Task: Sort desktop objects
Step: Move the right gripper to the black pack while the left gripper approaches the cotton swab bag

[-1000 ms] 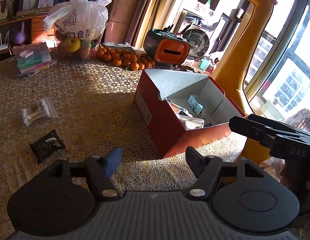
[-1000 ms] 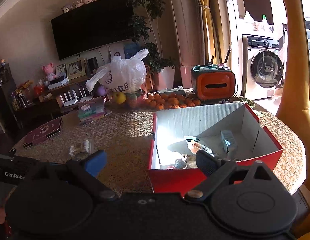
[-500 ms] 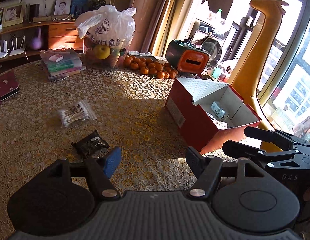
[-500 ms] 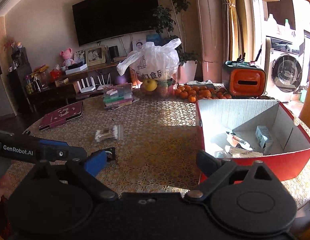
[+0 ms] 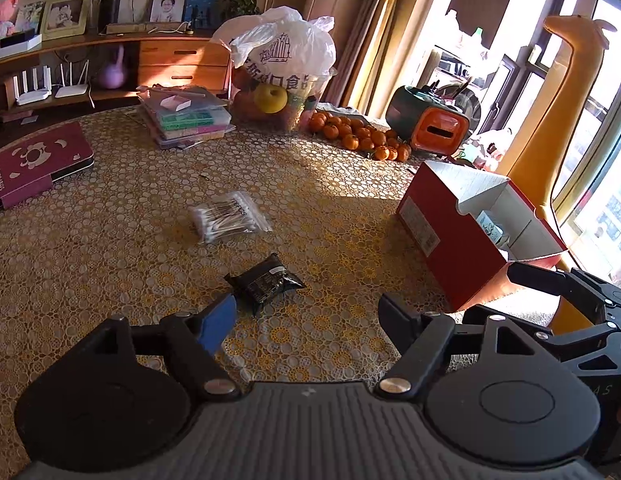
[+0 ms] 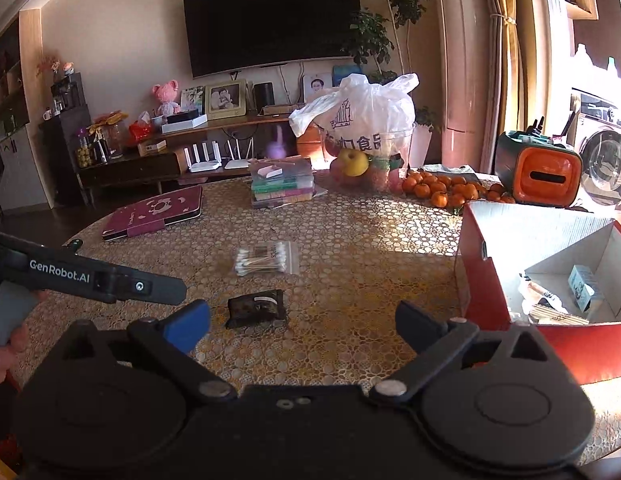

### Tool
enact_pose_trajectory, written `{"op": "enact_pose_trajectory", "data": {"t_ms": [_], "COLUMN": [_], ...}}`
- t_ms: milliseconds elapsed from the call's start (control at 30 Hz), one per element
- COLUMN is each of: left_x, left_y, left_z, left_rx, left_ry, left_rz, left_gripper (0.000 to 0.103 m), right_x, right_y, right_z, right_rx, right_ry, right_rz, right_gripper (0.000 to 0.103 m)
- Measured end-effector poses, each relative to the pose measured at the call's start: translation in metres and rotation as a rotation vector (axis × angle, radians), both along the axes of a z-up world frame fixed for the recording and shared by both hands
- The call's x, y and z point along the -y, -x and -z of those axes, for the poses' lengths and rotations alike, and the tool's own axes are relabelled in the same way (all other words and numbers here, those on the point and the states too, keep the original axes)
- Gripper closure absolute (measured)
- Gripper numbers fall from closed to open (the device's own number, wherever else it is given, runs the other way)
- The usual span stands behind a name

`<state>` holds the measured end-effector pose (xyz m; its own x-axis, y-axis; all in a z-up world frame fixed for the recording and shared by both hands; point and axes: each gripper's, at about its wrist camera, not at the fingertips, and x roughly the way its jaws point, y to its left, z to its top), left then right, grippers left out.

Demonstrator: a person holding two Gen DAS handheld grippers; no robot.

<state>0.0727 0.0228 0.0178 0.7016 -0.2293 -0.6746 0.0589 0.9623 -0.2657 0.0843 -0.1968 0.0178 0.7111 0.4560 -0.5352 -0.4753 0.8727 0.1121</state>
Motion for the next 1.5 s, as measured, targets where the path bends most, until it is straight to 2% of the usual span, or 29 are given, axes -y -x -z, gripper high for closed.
{"op": "enact_pose_trajectory", "data": {"t_ms": [333,467,933,1167,1500], "left_x": [-0.022,-0.031,-0.051,-0.052,-0.041], "left_y": [-0.026,-0.041,-0.103,-0.14,-0.176], "left_z": [0.023,0.03,0.061,0.081,0.099], "left_rx": [-0.048,-0.044,-0.06,-0.073,-0.017], "left_ry": [0.004,0.027,0.001,-0.043,-0.162], "left_rz": [-0.019,-0.022,-0.004,0.061,0.155], "left_gripper": [0.018,0.0,0.0,0.0,0.0], "right_x": [-0.031,-0.042,-0.068,-0.084,-0.107], "right_y": [-0.009,-0.017,-0.055,-0.073,-0.092], "right_z": [0.019,0.028,0.057,0.073,0.095], "right_rx": [-0.021,-0.022,-0.059,-0.077,-0.097], "right_ry": [0.014,0.039,0.08,0.096,0.112], "right_rz": [-0.062,-0.073,-0.128,-0.166,-0.208], "right_gripper": [0.001,0.0,0.0,0.0,0.001]}}
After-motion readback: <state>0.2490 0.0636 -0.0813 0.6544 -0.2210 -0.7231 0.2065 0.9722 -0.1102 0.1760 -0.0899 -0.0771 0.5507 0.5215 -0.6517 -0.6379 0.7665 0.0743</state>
